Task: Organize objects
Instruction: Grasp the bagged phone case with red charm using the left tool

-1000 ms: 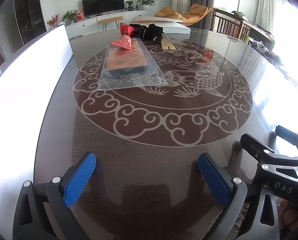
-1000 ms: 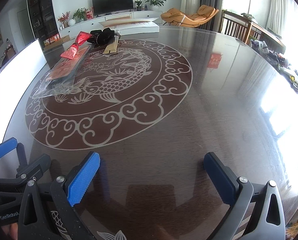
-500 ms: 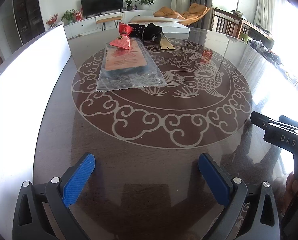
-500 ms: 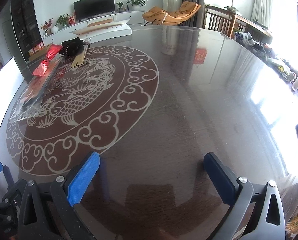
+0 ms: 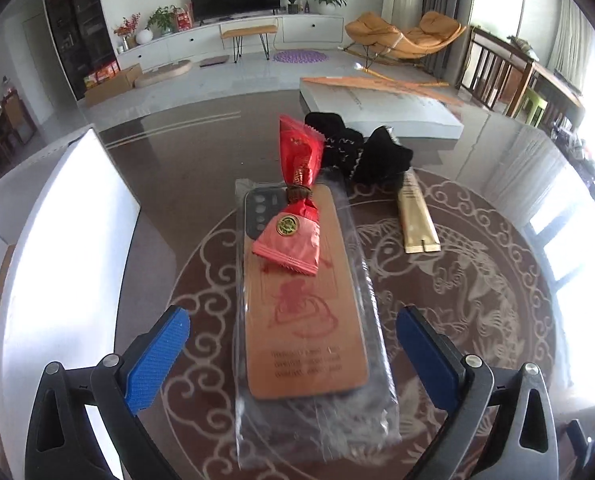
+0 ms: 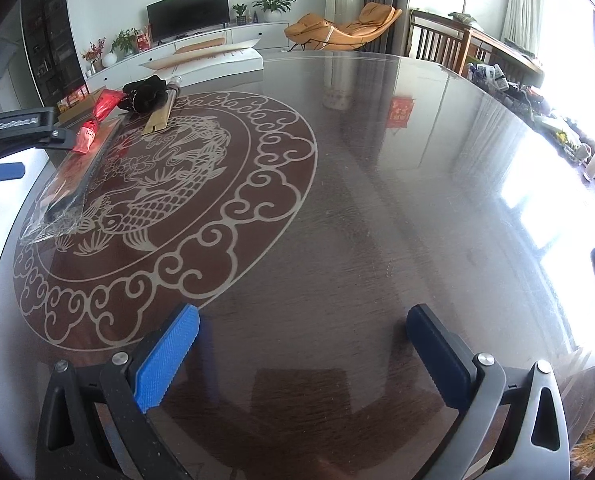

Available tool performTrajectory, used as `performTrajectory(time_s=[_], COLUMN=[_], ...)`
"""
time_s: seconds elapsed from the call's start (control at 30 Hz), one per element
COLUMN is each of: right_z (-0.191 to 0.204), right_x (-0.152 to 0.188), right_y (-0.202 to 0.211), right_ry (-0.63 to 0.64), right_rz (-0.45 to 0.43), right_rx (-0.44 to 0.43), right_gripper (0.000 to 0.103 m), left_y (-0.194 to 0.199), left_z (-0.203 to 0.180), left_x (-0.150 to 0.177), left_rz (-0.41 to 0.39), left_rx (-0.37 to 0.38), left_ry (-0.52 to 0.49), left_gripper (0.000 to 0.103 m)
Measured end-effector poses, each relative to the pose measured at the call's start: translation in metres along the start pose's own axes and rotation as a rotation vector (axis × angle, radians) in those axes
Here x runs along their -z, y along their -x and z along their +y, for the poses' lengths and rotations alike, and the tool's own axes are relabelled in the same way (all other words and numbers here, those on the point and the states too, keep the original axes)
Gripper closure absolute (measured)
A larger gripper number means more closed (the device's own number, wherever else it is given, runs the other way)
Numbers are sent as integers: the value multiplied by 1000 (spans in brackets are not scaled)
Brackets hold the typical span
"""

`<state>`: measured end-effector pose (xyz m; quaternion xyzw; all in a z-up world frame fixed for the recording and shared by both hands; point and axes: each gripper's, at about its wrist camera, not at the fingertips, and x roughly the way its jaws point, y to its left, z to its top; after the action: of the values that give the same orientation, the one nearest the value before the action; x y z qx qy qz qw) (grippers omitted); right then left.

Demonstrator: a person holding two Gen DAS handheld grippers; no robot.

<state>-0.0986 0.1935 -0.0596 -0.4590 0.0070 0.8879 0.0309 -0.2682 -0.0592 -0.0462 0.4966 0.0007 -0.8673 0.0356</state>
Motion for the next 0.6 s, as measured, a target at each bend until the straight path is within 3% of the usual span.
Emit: performTrajectory(time_s=[0.1,0.23,0.37,0.47,0.53,0.6], right_z=[0,0,0,0,0,0], right_x=[0,0,0,0,0,0], right_y=[0,0,0,0,0,0], right_ry=[0,0,0,0,0,0], right_rz=[0,0,0,0,0,0], right_rx=[0,0,0,0,0,0], right_gripper=[0,0,0,0,0,0], left_y=[-26,-45,-51,-52,-43,-34], left_z=[8,17,0,-9,-12,-16], left_x=[-9,-10,-13,-11,-4,6], left_rz=[50,72,27,4,-50,-49], left_rx=[-8,66,18,24,19,29], left_ry=[9,97,38,5,0,-1], left_gripper=[0,0,0,0,23,27])
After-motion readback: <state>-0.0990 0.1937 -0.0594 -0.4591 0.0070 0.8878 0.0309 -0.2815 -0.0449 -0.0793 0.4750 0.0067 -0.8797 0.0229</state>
